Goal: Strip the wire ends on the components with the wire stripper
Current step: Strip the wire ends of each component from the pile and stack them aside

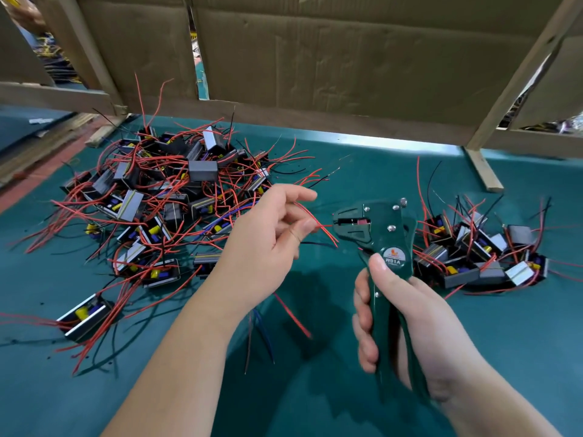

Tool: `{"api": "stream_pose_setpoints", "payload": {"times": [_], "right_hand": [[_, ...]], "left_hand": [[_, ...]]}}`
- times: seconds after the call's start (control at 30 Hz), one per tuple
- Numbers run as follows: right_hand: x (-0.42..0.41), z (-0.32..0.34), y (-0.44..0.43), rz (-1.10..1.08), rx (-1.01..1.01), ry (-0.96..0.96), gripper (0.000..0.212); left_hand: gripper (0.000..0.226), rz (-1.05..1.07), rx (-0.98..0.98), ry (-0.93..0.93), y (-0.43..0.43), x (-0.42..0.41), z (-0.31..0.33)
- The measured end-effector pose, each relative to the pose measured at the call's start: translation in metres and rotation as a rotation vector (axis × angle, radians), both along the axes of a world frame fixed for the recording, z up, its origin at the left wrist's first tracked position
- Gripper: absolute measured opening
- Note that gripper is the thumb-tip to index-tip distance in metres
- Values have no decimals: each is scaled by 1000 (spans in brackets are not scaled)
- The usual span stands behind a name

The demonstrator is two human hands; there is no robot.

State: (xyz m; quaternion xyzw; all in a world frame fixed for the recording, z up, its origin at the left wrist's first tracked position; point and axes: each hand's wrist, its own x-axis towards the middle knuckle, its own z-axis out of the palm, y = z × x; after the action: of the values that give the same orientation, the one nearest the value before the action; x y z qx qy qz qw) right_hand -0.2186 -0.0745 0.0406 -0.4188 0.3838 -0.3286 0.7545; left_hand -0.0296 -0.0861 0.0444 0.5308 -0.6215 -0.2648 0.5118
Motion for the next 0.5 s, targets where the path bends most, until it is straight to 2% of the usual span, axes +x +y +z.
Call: {"api": "stream_pose_setpoints", "payload": {"times": [0.07, 0.17, 0.23, 0.37, 0.5], "right_hand": [[2, -1, 1, -19, -16, -27, 45], [1, -2, -4, -70, -43, -280, 52], [-3, -2, -9, -109, -58, -376, 59], [-7, -4, -10, -91, -54, -388, 74], [0, -5, -5, 53, -80, -410, 62]], "left_hand": [[31, -17, 55, 23, -1, -1, -2], [31, 7, 82, 70, -3, -4, -4], [32, 38, 96, 123, -5, -5, -4], [36, 19, 118, 369, -6, -12, -1], [30, -91, 224, 677, -3, -23, 2]]}}
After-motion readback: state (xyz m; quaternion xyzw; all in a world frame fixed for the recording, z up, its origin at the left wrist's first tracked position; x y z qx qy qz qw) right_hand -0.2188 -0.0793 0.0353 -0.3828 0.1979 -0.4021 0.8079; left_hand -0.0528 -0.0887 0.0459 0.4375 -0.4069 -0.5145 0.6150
